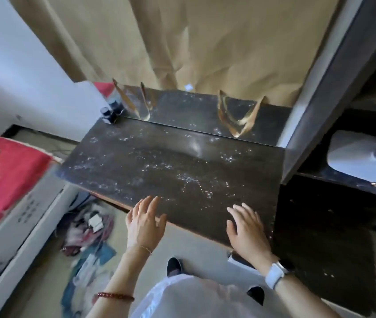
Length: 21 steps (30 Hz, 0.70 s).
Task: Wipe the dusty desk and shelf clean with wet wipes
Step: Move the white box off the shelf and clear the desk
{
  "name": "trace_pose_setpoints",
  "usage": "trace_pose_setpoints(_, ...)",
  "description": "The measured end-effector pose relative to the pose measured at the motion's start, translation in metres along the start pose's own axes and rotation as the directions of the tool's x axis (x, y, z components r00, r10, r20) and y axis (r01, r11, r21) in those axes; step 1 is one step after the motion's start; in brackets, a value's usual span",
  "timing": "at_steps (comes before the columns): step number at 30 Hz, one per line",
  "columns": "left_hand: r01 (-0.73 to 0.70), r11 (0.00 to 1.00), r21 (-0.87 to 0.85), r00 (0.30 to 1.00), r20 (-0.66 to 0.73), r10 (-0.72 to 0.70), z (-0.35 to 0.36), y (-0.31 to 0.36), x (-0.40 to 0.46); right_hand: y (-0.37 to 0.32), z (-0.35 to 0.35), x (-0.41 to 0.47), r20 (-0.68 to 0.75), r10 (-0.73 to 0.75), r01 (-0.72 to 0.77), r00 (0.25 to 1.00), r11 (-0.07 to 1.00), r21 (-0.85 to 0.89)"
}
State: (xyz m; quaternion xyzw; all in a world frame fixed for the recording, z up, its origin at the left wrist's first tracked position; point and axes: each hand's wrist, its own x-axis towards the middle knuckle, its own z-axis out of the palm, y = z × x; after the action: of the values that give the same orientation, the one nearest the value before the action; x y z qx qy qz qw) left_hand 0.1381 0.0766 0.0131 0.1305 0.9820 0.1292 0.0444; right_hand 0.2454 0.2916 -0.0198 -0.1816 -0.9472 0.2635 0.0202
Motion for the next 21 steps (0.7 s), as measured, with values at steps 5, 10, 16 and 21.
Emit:
trace_pose_setpoints(5, 0.129, 0.989, -0.067, 0.991, -0.022, -0.130, -0.012, -0.098, 0.034, -0.077, 0.051, 0.035, 0.088, -0.090, 0.092, 0.992, 0.995, -0.023)
trace_pose_setpoints(10, 0.133, 0.984, -0.119, 0.991, -0.019, -0.136, -0.036, -0.191, 0.074, -0.172, 0.110, 0.080, 0.131, -0.141, 0.141, 0.981, 0.990, 0.006)
trace_pose_setpoints(16, 0.189, 0.964, -0.184, 0.981, 0.004, -0.192, -0.059, -0.266, 0.115, -0.264, 0.144, 0.125, 0.200, -0.199, 0.199, 0.960, 0.980, 0.019)
trace_pose_setpoints(21, 0.210, 0.958, -0.196, 0.978, 0.052, -0.204, -0.062, -0.296, 0.164, -0.307, 0.155, 0.190, 0.239, -0.232, 0.240, 0.943, 0.971, -0.003)
